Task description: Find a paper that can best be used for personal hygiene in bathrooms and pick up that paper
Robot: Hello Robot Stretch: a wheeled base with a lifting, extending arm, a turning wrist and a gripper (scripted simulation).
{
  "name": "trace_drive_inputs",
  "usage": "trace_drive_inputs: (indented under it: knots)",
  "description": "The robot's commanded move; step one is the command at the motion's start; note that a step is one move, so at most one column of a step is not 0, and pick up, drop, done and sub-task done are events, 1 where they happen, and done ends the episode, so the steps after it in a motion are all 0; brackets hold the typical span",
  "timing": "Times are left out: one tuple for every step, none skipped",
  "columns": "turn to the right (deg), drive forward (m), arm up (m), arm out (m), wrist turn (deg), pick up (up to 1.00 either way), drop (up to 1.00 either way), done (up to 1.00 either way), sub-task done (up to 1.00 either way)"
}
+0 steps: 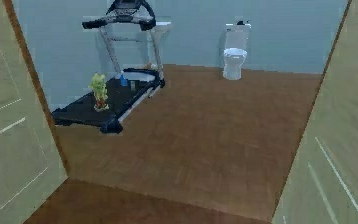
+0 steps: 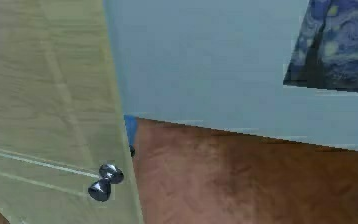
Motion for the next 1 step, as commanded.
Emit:
trace_drive_inputs:
  knots:
    - [0.0,0.55,0.00,0.00,0.0,0.00,0.00,0.00,0.00]
